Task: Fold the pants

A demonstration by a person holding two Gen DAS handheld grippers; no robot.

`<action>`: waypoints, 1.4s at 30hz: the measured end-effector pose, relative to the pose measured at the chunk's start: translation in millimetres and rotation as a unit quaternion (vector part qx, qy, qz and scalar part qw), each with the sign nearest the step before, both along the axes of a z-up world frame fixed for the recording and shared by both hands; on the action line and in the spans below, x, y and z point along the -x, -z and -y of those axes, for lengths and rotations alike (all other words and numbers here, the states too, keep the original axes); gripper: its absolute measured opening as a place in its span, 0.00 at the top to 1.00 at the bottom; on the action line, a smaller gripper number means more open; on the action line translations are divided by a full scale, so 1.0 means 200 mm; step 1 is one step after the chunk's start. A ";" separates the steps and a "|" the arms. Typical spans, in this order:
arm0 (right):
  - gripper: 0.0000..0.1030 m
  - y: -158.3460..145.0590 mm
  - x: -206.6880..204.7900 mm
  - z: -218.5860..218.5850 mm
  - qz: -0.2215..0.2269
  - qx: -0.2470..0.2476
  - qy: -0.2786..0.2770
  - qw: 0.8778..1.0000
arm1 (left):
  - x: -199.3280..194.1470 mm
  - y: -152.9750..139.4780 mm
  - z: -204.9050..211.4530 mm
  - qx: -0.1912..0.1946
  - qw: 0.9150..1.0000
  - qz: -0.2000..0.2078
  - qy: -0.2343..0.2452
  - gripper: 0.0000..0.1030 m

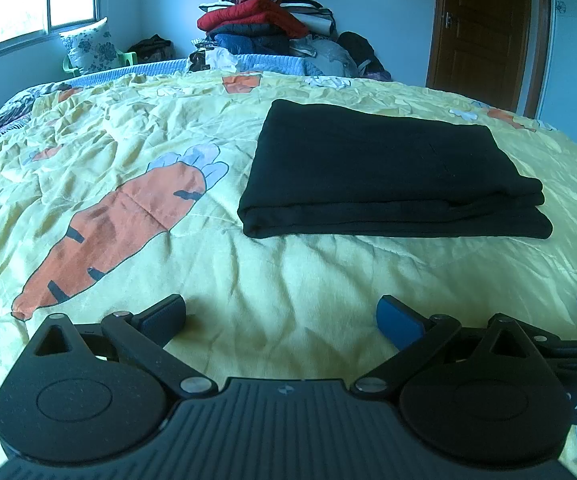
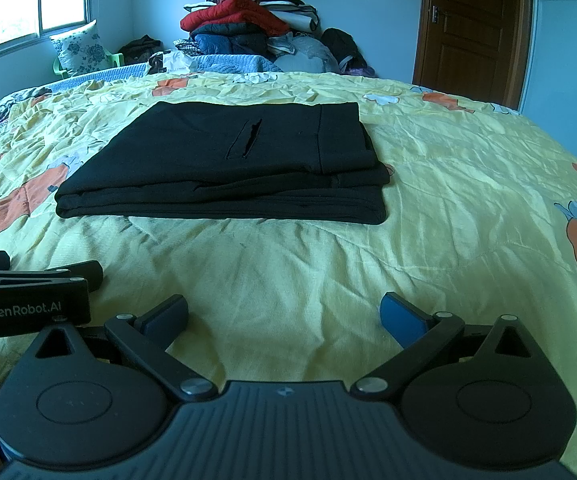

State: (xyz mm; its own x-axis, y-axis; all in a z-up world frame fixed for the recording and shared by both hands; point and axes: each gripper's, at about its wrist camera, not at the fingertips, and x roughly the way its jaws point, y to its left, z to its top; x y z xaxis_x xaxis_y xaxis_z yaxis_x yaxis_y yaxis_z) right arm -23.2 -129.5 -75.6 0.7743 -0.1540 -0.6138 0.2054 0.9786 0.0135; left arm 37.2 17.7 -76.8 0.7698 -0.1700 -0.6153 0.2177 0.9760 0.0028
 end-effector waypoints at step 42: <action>0.00 0.00 0.01 0.00 0.000 0.002 0.016 1.000 | 0.03 0.00 -0.02 0.001 1.000 -0.001 0.004 0.00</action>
State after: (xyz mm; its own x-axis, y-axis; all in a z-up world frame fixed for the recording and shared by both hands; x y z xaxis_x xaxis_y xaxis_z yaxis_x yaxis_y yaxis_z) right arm -25.7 -129.3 -76.2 0.7686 -0.1810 -0.6136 0.2368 0.9715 0.0101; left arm 31.6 21.3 -77.3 0.7666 -0.1779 -0.6170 0.2257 0.9742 -0.0005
